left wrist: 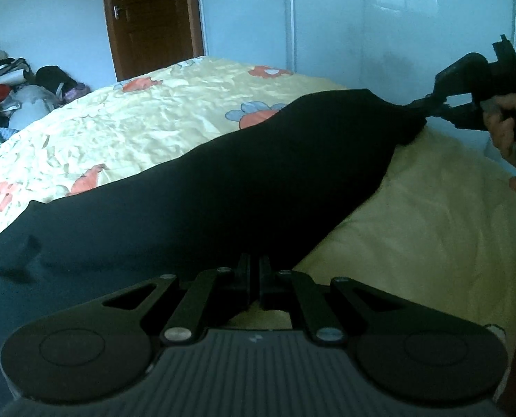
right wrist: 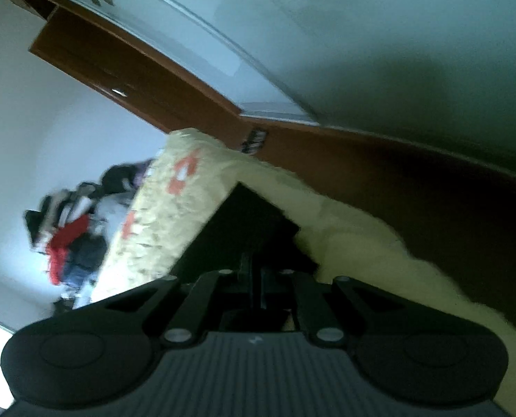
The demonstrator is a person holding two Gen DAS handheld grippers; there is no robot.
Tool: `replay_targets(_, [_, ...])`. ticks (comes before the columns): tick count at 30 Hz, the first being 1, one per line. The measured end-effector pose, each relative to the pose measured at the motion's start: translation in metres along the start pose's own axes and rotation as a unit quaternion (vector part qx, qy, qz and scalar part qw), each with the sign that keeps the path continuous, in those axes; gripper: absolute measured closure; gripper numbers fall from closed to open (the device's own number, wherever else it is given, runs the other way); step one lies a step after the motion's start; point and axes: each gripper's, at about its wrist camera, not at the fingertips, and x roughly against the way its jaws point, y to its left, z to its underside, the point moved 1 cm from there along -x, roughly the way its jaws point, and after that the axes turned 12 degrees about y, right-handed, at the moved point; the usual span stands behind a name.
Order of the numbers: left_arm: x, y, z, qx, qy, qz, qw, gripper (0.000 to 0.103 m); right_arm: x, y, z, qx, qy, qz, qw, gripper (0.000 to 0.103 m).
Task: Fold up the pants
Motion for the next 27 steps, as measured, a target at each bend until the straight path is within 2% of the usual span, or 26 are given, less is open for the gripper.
replay_targets(2, [0.004, -0.001, -0.001, -0.002, -0.003, 0.004, 1.0000, 0.090, 0.007, -0.002, 0.004, -0.008, -0.004, 0.001, 1.000, 0.085])
replay_targets(3, [0.007, -0.001, -0.002, -0.003, -0.007, 0.005, 1.0000, 0.084, 0.009, -0.003, 0.006, -0.011, -0.005, -0.001, 1.000, 0.076])
replay_targets(4, [0.010, -0.002, -0.003, -0.004, -0.010, 0.008, 0.9999, 0.084, 0.011, -0.004, 0.008, -0.014, -0.006, 0.002, 1.000, 0.059])
replay_targets(6, [0.016, -0.004, -0.004, -0.002, -0.018, 0.015, 0.9997, 0.083, 0.014, -0.007, 0.010, -0.019, -0.003, 0.001, 1.000, 0.036])
replay_targets(9, [0.021, -0.006, -0.007, 0.002, -0.028, 0.022, 0.9994, 0.077, 0.014, -0.009, 0.015, -0.022, 0.003, -0.011, 1.000, 0.036])
replay_targets(10, [0.020, -0.005, -0.008, 0.004, -0.029, 0.019, 0.9994, 0.074, 0.010, -0.008, 0.015, -0.024, 0.008, -0.013, 1.000, 0.036])
replay_targets(14, [0.015, -0.002, -0.008, 0.021, -0.022, -0.006, 0.9995, 0.073, -0.009, -0.006, 0.011, -0.028, 0.009, -0.034, 0.999, 0.036])
replay_targets(15, [0.015, 0.000, -0.008, 0.027, -0.019, -0.007, 0.9994, 0.073, -0.012, -0.004, 0.009, -0.023, 0.003, -0.034, 0.999, 0.037])
replay_targets(16, [0.014, 0.001, -0.008, 0.032, -0.018, -0.007, 0.9993, 0.072, -0.015, -0.003, 0.007, -0.021, 0.000, -0.033, 0.999, 0.046])
replay_targets(17, [0.015, 0.002, -0.009, 0.034, -0.018, -0.008, 0.9992, 0.071, -0.018, -0.001, 0.006, -0.022, -0.001, -0.029, 0.999, 0.059])
replay_targets(18, [0.015, 0.003, -0.009, 0.035, -0.019, -0.012, 0.9991, 0.069, -0.020, -0.002, 0.005, -0.022, 0.001, -0.026, 0.999, 0.090])
replay_targets(19, [0.016, 0.004, -0.010, 0.035, -0.021, -0.017, 0.9990, 0.065, -0.020, -0.004, 0.005, -0.027, -0.002, -0.030, 0.999, 0.097])
replay_targets(22, [0.019, 0.004, -0.013, 0.034, -0.030, -0.030, 0.9986, 0.058, -0.002, 0.000, 0.002, -0.012, -0.033, -0.041, 0.999, 0.097])
replay_targets(25, [0.020, 0.007, -0.014, 0.035, -0.029, -0.029, 0.9986, 0.054, 0.024, 0.021, -0.002, 0.053, -0.075, -0.028, 0.995, 0.097])
replay_targets(27, [0.017, 0.008, -0.014, 0.040, -0.027, -0.026, 0.9985, 0.051, 0.028, 0.026, -0.003, 0.075, -0.078, -0.010, 0.994, 0.097])
